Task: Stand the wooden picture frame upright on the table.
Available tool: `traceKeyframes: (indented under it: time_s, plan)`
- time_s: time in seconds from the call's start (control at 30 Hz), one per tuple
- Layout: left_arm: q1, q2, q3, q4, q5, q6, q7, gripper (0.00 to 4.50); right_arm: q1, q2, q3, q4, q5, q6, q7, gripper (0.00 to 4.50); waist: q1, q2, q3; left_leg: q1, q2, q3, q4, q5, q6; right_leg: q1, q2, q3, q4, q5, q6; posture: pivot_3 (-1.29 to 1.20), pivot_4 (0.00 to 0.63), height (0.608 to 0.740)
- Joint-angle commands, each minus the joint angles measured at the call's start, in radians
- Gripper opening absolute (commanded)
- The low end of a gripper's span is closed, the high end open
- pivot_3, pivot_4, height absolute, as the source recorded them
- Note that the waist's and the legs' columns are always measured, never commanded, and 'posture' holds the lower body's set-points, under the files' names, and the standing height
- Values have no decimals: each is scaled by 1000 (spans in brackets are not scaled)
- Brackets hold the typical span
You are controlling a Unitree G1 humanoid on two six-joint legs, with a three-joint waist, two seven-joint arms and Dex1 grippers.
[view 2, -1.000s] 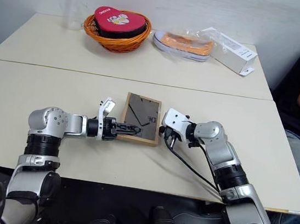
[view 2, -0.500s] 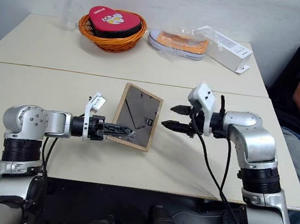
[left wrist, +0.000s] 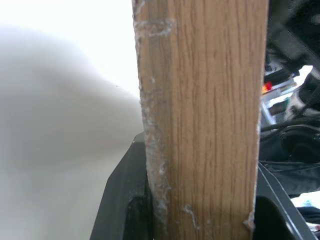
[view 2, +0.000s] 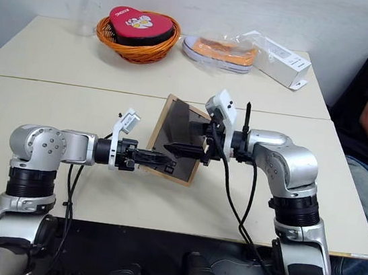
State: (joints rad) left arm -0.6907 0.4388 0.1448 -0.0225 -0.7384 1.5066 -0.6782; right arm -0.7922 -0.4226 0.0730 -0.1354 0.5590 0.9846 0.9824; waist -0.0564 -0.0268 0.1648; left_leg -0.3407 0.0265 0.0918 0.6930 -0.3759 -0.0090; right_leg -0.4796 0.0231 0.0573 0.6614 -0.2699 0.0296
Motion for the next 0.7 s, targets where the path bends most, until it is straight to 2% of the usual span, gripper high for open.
traceKeyframes:
  time_s: [0.03, 0.1, 0.23, 0.3, 0.37, 0.4, 0.5, 0.6, 0.7]
  plan:
    - [-22, 12, 6, -9, -26, -32, -25, 1250, 12, -26, -30, -112, 65, 21, -8, 4500, 1, 0, 0, 0, 0, 0, 0, 0, 0, 0, 0, 0, 0, 0, 0, 0, 150, 740]
    - [-22, 21, 10, 2, -26, -37, -28, 1250, 25, -61, -44, -137, 60, 17, -22, 4500, 1, 0, 0, 0, 0, 0, 0, 0, 0, 0, 0, 0, 0, 0, 0, 0, 150, 740]
    - [-28, 37, 14, 15, -30, -42, -37, 1250, 84, -213, -74, -178, 26, -41, 4, 4500, 4, 0, 0, -1, 0, 0, 0, 0, 1, 0, 0, 0, -1, 0, 0, 0, 150, 740]
    - [-35, 42, 16, 18, -38, -37, -40, 1250, 125, -297, -73, -170, -44, -154, 23, 4500, 4, -1, 0, -2, 0, 0, 0, -1, 2, 0, 0, 0, -2, 0, 0, 0, 150, 740]
    - [-42, 47, 18, 18, -48, -27, -44, 1250, 186, -374, -57, -150, -159, -370, 52, 4500, 6, -1, 1, -2, -1, 0, 0, -1, 2, 0, 0, 0, -3, 0, 0, 0, 150, 740]
    - [-44, 49, 18, 18, -50, -24, -45, 1250, 223, -401, -42, -127, -243, -541, 56, 4500, 6, -1, 1, -2, -1, 0, -1, -1, 2, 0, 0, 0, -3, 0, 0, 0, 150, 740]
    - [-51, 54, 11, 22, -54, -21, -50, 1250, 289, -413, -3, -13, -462, -1011, -12, 4500, 1, -2, 1, -2, -1, 0, -1, -1, 2, 0, 1, 1, -4, 0, 1, 0, 150, 740]
    - [-70, 43, 25, 36, -68, 1, -49, 1250, 276, -408, 61, 183, -759, -1585, -212, 4500, -4, -3, 2, -1, -1, 2, -1, -1, 2, 0, 2, 2, -3, 0, 1, 0, 150, 740]
    - [-101, 29, 45, 57, -86, 31, -47, 1250, 198, -384, 109, 356, -1015, -1876, -442, 4500, -7, -3, 2, 0, 0, 3, -1, -1, 1, 0, 3, 3, -2, 0, 1, 0, 150, 740]
